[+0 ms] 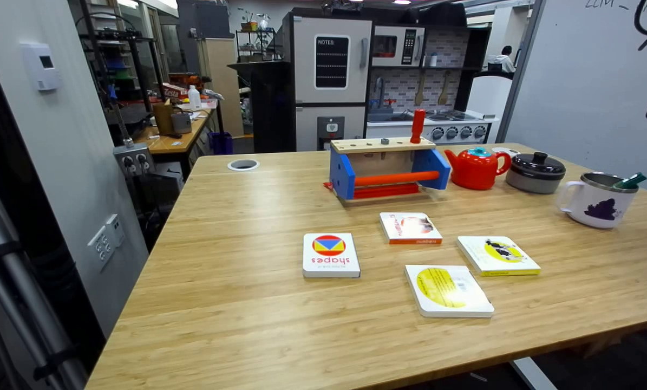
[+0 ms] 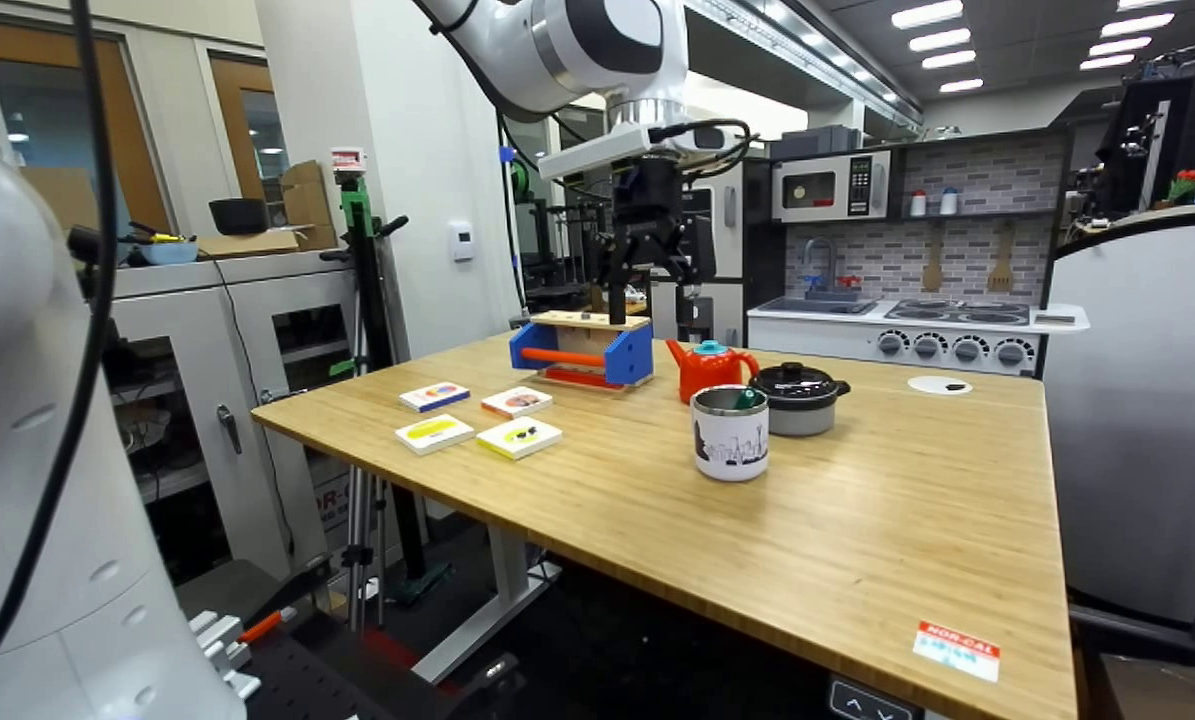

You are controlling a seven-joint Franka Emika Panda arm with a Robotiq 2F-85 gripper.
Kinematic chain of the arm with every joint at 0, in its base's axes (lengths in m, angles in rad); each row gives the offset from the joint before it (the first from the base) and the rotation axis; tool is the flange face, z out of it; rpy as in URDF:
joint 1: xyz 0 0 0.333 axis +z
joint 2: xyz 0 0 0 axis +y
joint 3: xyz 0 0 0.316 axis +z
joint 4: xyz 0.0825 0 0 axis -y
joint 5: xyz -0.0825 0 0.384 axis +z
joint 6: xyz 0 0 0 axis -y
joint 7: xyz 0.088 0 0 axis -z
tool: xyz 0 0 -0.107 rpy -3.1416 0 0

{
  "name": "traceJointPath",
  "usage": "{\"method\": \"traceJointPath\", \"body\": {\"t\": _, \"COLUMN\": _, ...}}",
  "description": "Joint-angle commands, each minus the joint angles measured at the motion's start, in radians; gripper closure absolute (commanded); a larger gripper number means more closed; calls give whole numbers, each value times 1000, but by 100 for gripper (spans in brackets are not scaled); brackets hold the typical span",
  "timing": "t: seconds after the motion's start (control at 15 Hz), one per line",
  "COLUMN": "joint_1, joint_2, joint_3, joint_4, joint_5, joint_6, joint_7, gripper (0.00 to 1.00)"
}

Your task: Take the marker from the cup and put it on the table

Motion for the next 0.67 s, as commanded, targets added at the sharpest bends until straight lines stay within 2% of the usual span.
{"method": "traceJointPath", "body": {"t": 0.0, "joint_1": -16, "joint_2": 68, "joint_3": -3, "joint_4": 56, "joint_5": 6, "joint_6": -3, "joint_7": -2, "gripper": 0}}
{"method": "traceJointPath", "body": {"t": 0.6, "joint_1": -25, "joint_2": 167, "joint_3": -7, "joint_4": 152, "joint_5": 12, "joint_6": -9, "joint_7": -4, "gripper": 0}}
